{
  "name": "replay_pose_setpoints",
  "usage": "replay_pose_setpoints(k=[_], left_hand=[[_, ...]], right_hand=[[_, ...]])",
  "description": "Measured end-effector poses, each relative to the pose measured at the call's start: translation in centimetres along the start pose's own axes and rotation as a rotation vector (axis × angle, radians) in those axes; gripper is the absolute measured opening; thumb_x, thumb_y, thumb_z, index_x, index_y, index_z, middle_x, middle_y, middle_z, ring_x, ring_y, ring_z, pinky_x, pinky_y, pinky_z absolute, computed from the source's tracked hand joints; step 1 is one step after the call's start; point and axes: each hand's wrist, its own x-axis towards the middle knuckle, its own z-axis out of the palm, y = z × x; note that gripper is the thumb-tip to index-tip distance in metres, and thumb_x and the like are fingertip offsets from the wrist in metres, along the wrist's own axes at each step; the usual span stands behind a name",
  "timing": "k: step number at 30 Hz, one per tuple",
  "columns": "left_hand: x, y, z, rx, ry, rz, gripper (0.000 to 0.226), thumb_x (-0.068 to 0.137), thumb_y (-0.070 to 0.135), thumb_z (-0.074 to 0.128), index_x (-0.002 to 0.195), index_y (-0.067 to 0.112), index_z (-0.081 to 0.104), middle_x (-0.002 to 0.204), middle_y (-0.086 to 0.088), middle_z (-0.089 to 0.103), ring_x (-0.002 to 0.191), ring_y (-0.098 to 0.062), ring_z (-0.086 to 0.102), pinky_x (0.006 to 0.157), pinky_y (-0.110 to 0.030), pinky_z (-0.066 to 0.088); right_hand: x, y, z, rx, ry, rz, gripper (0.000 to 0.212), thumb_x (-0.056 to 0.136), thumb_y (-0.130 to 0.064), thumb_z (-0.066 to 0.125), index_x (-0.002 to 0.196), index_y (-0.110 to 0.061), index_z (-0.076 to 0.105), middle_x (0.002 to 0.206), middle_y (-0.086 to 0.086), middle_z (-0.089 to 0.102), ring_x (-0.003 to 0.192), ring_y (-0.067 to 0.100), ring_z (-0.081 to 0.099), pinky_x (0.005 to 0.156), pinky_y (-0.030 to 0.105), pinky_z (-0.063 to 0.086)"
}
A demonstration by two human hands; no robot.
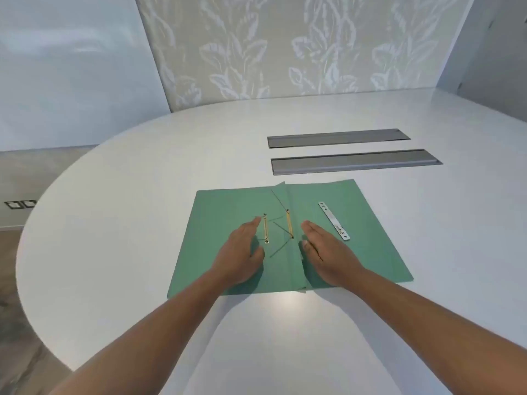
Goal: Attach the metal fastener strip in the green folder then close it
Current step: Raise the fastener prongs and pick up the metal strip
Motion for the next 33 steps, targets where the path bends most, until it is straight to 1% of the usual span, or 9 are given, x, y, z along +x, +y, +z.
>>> replay_pose_setpoints(k=[6,10,14,18,21,24,27,30,33], left_hand=[[1.5,0.2,0.8,0.173,-0.072,-0.011,0.073,0.092,0.063,0.049,0.154,0.027,0.034,0.148,0.003,0.051,0.135,-0.024,0.044,0.108,-0.043,0.041],[3.3,0.8,1.0,0.277,-0.057,0.033,0.068,0.090,0.073,0.047,0.142,0.030,0.053,0.128,0.002,0.060,0.123,-0.026,0.047,0.101,-0.040,0.039],[4.7,1.0,1.6,0.240,-0.068,0.108,0.060,0.092,0.067,0.053,0.138,0.029,0.060,0.140,0.003,0.057,0.134,-0.025,0.040,0.110,-0.040,0.032],[5.6,1.3,2.0,0.154,-0.098,0.192,0.047,0.098,0.054,0.055,0.133,0.026,0.065,0.143,0.003,0.058,0.136,-0.020,0.045,0.112,-0.035,0.034],[6.0,1.6,2.1,0.088,-0.123,0.259,0.033,0.099,0.044,0.058,0.119,0.023,0.074,0.134,0.006,0.065,0.128,-0.015,0.054,0.106,-0.035,0.042],[6.3,2.0,2.2,-0.051,-0.134,0.268,0.023,0.099,0.034,0.062,0.100,0.018,0.078,0.114,0.007,0.074,0.107,-0.014,0.066,0.090,-0.035,0.052],[6.7,2.1,2.5,-0.109,-0.094,0.234,0.020,0.098,0.032,0.063,0.089,0.019,0.076,0.096,0.009,0.074,0.089,-0.014,0.067,0.080,-0.037,0.053],[6.7,1.9,3.3,-0.134,-0.035,0.228,0.021,0.098,0.035,0.063,0.088,0.020,0.075,0.095,0.011,0.072,0.088,-0.012,0.065,0.079,-0.036,0.053],[6.4,1.5,4.0,-0.118,0.025,0.234,0.020,0.096,0.039,0.064,0.091,0.025,0.077,0.098,0.012,0.070,0.090,-0.011,0.063,0.080,-0.033,0.052]], right_hand=[[-0.3,0.9,0.9,0.028,-0.011,0.060,0.047,0.105,-0.026,0.042,0.150,-0.013,0.045,0.155,0.005,0.048,0.144,0.017,0.040,0.111,0.021,0.023],[-0.1,0.9,1.1,-0.019,-0.003,0.061,0.047,0.101,-0.026,0.047,0.147,-0.014,0.050,0.152,0.003,0.052,0.140,0.019,0.046,0.113,0.029,0.032],[-0.2,0.8,1.4,-0.051,0.005,0.021,0.046,0.099,-0.027,0.049,0.143,-0.016,0.056,0.146,0.002,0.058,0.134,0.020,0.051,0.111,0.032,0.037],[-0.1,0.9,1.3,-0.046,0.024,0.018,0.042,0.097,-0.028,0.053,0.137,-0.018,0.063,0.140,0.000,0.063,0.129,0.019,0.056,0.109,0.032,0.039],[0.1,1.0,1.0,-0.033,0.024,0.010,0.039,0.095,-0.028,0.057,0.132,-0.019,0.067,0.137,-0.001,0.066,0.126,0.019,0.058,0.106,0.031,0.041],[0.3,1.2,0.6,-0.011,0.020,0.011,0.037,0.092,-0.030,0.060,0.126,-0.022,0.071,0.134,-0.004,0.068,0.123,0.017,0.060,0.104,0.032,0.043],[0.4,1.2,0.3,0.049,0.054,0.019,0.030,0.088,-0.030,0.061,0.114,-0.023,0.075,0.119,-0.005,0.075,0.109,0.018,0.066,0.094,0.033,0.051],[0.6,1.4,0.6,0.094,0.130,0.013,0.021,0.087,-0.024,0.063,0.104,-0.019,0.075,0.104,-0.005,0.076,0.095,0.017,0.068,0.083,0.031,0.055],[1.1,1.9,0.5,0.106,0.271,0.032,0.017,0.085,-0.013,0.069,0.101,-0.013,0.074,0.102,-0.001,0.074,0.092,0.018,0.065,0.082,0.030,0.053]])
